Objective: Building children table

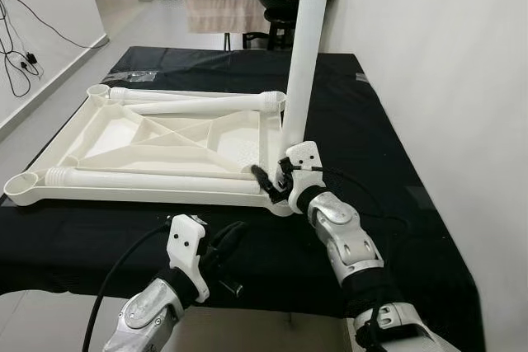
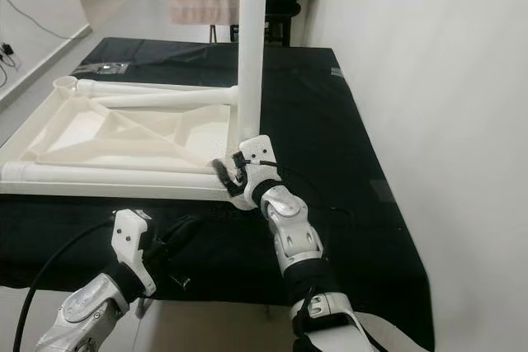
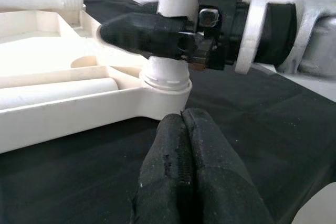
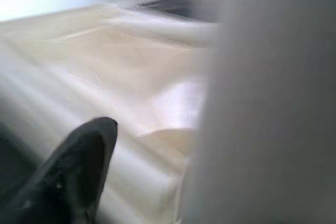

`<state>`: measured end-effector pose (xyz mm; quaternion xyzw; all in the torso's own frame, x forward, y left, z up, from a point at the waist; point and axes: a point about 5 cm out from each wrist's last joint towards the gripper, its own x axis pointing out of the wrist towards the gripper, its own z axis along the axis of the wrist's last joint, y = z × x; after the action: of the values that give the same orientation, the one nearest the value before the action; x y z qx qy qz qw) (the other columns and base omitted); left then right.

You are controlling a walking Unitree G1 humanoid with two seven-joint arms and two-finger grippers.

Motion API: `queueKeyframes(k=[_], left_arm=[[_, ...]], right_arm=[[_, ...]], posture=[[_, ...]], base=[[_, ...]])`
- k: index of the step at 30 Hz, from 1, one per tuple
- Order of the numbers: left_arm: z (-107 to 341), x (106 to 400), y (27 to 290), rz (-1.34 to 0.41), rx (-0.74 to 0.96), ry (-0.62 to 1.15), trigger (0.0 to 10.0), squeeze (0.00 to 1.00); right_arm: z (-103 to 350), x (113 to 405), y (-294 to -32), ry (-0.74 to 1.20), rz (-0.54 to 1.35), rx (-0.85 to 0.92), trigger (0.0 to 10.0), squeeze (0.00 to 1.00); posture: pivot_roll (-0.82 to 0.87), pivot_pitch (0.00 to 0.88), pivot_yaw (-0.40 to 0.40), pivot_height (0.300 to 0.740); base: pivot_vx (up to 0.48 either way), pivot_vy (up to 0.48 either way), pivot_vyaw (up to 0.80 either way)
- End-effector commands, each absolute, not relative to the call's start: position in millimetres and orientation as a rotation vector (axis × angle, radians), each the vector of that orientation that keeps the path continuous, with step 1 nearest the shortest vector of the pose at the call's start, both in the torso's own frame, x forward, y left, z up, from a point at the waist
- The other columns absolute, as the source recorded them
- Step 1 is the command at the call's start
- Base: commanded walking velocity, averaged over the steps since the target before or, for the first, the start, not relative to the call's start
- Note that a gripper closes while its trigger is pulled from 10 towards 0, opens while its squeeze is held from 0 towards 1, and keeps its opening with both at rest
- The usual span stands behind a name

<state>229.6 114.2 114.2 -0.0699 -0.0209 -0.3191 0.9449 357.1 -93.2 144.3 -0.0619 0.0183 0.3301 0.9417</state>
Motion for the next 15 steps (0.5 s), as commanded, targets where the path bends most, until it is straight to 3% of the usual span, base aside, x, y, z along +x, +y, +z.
queueKeyframes(k=[1, 2, 11, 12, 13, 15], left_arm=[[110, 229, 113, -0.648, -0.146, -0.026, 10.0, 0.0], [110, 229, 113, -0.647, -0.148, -0.026, 10.0, 0.0], [109, 227, 111, -0.643, -0.151, -0.027, 10.0, 0.0], [109, 227, 111, -0.643, -0.15, -0.027, 10.0, 0.0], [109, 227, 111, -0.643, -0.15, -0.026, 10.0, 0.0], [109, 227, 111, -0.643, -0.15, -0.026, 10.0, 0.0]], right_arm=[[155, 359, -97, 0.005, 0.91, -0.149, 10.0, 0.15], [156, 360, -103, 0.032, 0.964, -0.157, 10.0, 0.0], [168, 374, -128, 0.11, 1.022, -0.106, 10.0, 0.0], [170, 377, -130, 0.111, 1.01, -0.08, 3.6, 0.0], [171, 378, -131, 0.112, 1.001, -0.062, 0.1, 0.0], [171, 379, -133, 0.112, 1.007, -0.048, 0.1, 0.0]], posture=[[0.1, 0.016, -0.071, 0.74], [0.1, 0.013, -0.075, 0.74], [0.11, 0.01, -0.082, 0.74], [0.11, 0.01, -0.081, 0.74], [0.11, 0.01, -0.081, 0.74], [0.11, 0.01, -0.081, 0.74]], base=[[0.0, 0.0, 0.0], [0.0, 0.0, 0.0], [0.0, 0.0, 0.0], [0.0, 0.0, 0.0], [0.0, 0.0, 0.0], [0.0, 0.0, 0.0]])
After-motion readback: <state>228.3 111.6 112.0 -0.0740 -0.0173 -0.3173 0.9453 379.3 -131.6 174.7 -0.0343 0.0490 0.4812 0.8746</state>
